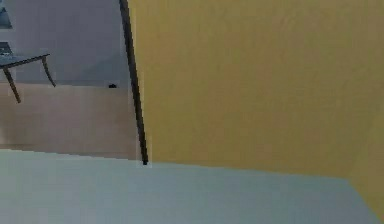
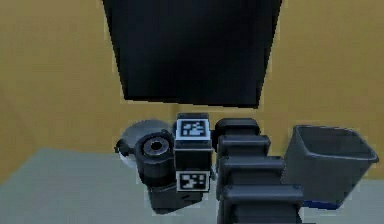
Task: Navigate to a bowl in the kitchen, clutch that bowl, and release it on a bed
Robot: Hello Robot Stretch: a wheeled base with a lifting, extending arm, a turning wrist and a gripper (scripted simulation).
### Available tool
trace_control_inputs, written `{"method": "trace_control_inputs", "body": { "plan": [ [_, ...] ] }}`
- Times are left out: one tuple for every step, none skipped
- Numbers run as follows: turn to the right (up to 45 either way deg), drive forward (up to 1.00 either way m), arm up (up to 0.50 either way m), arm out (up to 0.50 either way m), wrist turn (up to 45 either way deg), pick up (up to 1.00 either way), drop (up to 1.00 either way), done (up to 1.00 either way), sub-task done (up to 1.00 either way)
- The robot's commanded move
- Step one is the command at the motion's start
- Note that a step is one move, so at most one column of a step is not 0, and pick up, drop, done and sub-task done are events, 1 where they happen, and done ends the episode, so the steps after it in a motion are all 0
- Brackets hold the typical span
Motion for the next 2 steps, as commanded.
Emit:
{"method": "trace_control_inputs", "body": {
  "plan": [
    [0.0, 0.15, 0.00, 0.00, 0.0, 0.00, 0.00, 0.00, 0.00],
    [-42.0, 0.00, 0.00, 0.00, 0.0, 0.00, 0.00, 0.00, 0.00]
  ]
}}
